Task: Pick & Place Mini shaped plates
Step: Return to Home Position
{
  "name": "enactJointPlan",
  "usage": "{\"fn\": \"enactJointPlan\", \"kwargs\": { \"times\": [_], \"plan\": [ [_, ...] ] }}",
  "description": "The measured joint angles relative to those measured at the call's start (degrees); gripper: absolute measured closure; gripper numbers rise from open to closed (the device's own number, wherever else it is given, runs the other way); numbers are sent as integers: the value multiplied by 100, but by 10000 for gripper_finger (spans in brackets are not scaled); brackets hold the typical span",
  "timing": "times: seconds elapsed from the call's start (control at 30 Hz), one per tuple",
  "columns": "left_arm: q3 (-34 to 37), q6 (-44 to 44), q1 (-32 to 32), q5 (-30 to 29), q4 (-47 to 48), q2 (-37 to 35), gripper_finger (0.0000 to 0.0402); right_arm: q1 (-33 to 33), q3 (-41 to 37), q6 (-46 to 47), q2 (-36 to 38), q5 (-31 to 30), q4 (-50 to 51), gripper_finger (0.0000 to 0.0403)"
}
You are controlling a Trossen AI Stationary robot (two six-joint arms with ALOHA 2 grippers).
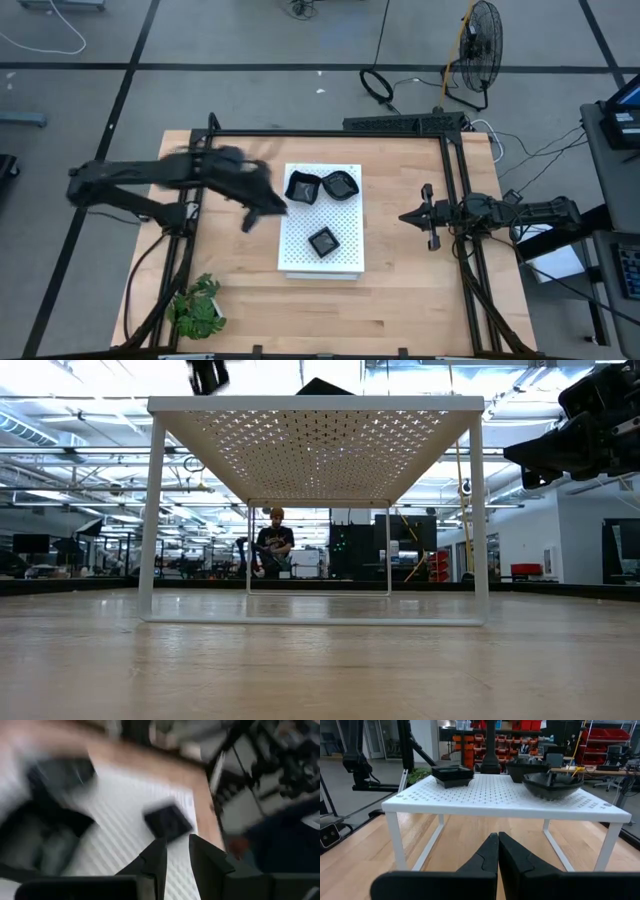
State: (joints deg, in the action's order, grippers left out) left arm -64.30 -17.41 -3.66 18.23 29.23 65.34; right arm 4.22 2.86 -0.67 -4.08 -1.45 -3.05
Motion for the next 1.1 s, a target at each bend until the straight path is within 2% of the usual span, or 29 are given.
{"fn": "enactJointPlan", "kwargs": {
  "times": [0.13, 0.2, 0.27, 0.37, 0.47, 0.67, 0.8, 1.1],
  "plan": [
    [453, 527, 288, -1892, 357, -1695, 316, -1, 0, 0, -31, 6, 10, 403],
    [1107, 691, 641, -2663, -111, -2526, 316, 1, -1, -1, -64, -3, -8, 403],
    [2031, 796, 932, -3040, -693, -3232, 316, -1, 0, 0, -90, 0, 7, 403],
    [3307, 921, 1144, -3182, -1829, -4116, 316, 0, 1, -2, -125, -1, 2, 403],
    [4371, 877, 1226, -3166, -2571, -4684, 316, -1, 1, -2, -125, 0, 4, 403],
    [5778, 1056, 1274, -3179, -3473, -5271, 316, -1, 0, -1, -127, -2, -4, 403],
    [6366, 1208, 1273, -3180, -3925, -5511, 316, -1, -1, -2, -127, 0, -6, 403],
    [6337, 1214, 1259, -3371, -3674, -5748, 316, -1, -1, 0, -127, -1, -8, 403]
  ]
}}
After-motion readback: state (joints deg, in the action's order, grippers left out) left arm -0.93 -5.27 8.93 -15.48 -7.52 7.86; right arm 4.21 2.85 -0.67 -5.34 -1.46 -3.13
